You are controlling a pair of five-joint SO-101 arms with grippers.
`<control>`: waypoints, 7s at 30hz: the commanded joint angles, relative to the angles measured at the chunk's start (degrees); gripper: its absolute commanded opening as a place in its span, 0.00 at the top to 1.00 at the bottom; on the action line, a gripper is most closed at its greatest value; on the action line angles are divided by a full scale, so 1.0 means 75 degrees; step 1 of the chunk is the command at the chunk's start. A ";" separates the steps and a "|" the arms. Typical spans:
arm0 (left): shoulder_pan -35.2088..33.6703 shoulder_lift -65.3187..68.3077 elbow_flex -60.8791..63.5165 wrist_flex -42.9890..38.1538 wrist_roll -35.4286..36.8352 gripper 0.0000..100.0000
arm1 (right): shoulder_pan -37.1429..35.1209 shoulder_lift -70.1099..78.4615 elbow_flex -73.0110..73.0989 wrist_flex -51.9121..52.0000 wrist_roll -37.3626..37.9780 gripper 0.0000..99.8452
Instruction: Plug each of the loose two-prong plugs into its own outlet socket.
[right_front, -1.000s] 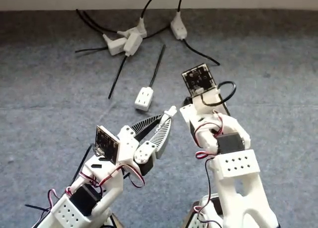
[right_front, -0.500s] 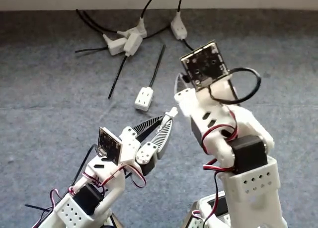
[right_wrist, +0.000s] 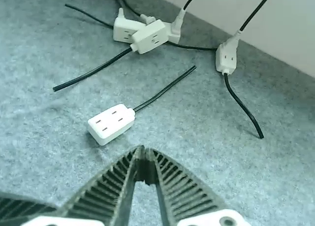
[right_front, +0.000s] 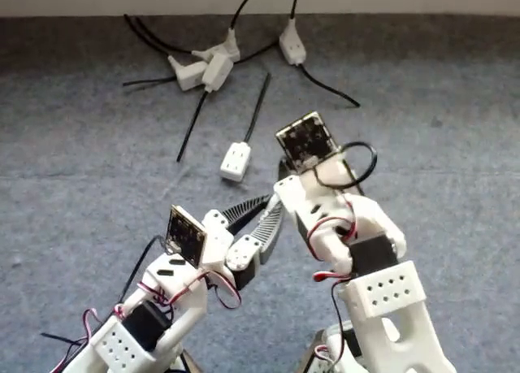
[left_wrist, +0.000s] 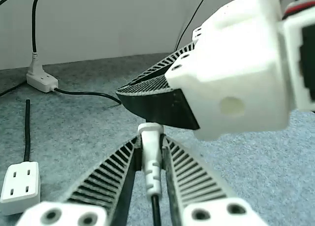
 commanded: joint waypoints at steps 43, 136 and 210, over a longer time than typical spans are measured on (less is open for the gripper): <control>-0.2069 -0.0006 0.0252 0.1711 -0.1465 0.99 | 0.5011 -0.0979 0.1846 0.1811 -0.3833 0.99; -0.2772 1.6486 -1.6428 1.0655 -1.2132 0.99 | 0.4882 -0.6054 0.6312 -0.0580 -0.2966 0.95; -0.3007 1.8362 -1.6358 0.9037 -1.4523 0.99 | 0.4882 -0.6054 0.6289 -0.0615 -0.2966 0.95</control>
